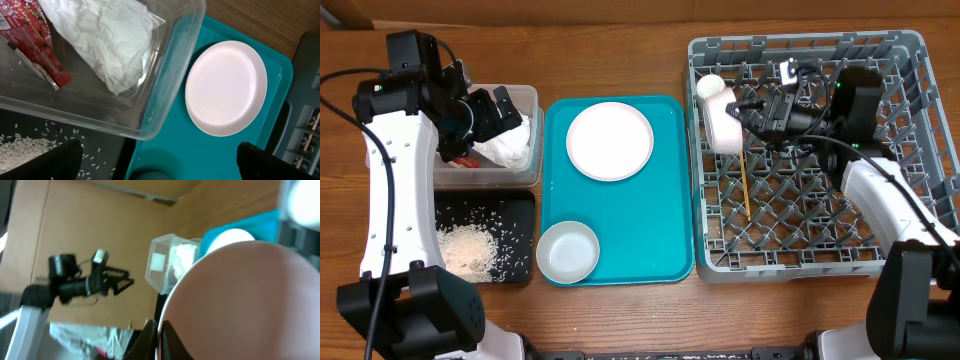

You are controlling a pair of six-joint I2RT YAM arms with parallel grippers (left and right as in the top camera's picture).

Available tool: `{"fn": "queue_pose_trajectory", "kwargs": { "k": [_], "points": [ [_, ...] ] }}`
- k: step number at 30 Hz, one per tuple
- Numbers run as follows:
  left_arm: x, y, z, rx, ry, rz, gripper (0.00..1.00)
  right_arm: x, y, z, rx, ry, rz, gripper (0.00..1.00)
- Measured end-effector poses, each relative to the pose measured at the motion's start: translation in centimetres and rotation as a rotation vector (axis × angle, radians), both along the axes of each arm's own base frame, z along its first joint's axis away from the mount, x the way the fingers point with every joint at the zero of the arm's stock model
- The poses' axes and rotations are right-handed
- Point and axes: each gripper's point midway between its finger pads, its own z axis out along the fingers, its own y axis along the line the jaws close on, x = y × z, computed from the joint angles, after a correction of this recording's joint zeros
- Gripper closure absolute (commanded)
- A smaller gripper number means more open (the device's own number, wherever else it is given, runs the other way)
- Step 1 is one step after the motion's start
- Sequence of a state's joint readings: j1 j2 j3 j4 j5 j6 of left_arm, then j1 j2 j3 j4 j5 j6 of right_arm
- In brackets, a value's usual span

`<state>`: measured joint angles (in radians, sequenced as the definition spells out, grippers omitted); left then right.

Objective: Sort waste into correct bins and load items into the dishwasher
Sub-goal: 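Carry the pink bowl into the rack's back-left area with the right gripper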

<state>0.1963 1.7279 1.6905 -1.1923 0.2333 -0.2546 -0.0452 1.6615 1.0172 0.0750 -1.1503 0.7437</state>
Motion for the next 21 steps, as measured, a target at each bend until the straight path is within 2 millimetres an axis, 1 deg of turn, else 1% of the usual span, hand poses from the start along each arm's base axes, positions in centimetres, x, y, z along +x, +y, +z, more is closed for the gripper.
{"fn": "queue_pose_trajectory", "kwargs": {
  "k": [3,5,8,13,18,21],
  "points": [
    [0.0,0.0,0.0,0.000,0.000,0.000,0.00,0.0,-0.3,-1.3,-0.006,0.044,-0.040,0.96],
    [0.0,0.0,0.0,0.000,0.000,0.000,0.00,0.0,-0.3,-1.6,-0.003,0.055,-0.049,0.96],
    [0.0,0.0,0.0,0.000,0.000,0.000,0.00,0.4,-0.4,-1.2,0.004,0.040,-0.064,0.96],
    [0.0,0.0,0.0,0.000,0.000,0.000,0.00,1.2,0.4,0.8,0.041,-0.022,-0.075,0.96],
    [0.0,0.0,0.0,0.000,0.000,0.000,0.00,1.0,1.8,0.8,0.055,0.015,-0.064,0.96],
    [0.0,0.0,0.0,0.000,0.000,0.000,0.00,1.0,2.0,0.5,0.057,0.029,-0.062,0.96]
  ]
}}
